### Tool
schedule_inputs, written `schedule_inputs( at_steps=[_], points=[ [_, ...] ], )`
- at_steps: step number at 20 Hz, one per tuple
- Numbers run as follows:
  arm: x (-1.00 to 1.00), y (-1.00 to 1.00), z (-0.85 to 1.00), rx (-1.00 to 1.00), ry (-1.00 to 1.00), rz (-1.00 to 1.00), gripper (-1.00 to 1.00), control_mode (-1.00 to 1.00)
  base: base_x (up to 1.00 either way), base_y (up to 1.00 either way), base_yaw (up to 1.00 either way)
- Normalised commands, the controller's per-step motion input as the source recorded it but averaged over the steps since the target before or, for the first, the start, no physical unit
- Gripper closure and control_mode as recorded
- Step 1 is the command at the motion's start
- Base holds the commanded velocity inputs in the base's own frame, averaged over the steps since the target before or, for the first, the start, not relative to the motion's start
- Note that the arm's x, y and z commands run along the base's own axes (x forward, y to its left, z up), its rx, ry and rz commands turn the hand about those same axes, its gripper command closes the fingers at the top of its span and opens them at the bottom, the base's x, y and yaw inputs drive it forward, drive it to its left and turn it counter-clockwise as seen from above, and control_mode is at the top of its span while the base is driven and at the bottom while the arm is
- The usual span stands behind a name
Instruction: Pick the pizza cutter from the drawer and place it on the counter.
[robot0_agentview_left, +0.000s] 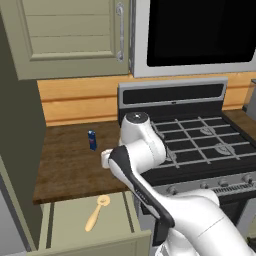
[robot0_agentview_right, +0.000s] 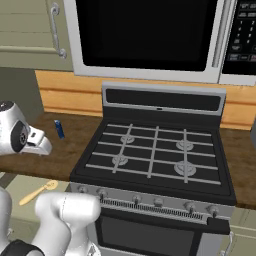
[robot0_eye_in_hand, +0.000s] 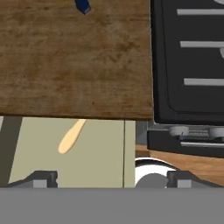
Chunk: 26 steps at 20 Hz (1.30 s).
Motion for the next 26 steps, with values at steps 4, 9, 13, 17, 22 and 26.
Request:
schedule_inputs(
  at_steps=[4,9,13,17,22,26],
  points=[
    [-0.09,0.13,-0.45,0.0,0.0,-0.03,-1.0,-1.0,0.0,0.0,0.0],
    [-0.2,0.32,-0.54,0.06,0.0,-0.17,-1.0,-1.0,0.0,0.0,0.0],
    [-0.39,0.21,-0.54,0.13,0.03,-0.15,-1.0,-1.0,0.0,0.0,0.0],
    [-0.28,0.16,-0.42,0.1,0.06,-0.05,-1.0,-1.0,0.0,0.0,0.0],
    [-0.04,0.18,-0.17,0.02,0.13,0.0,-1.0,-1.0,0.0,0.0,0.0],
    [0.1,0.36,-0.1,-0.01,0.13,0.0,-1.0,-1.0,0.0,0.0,0.0]
  ],
)
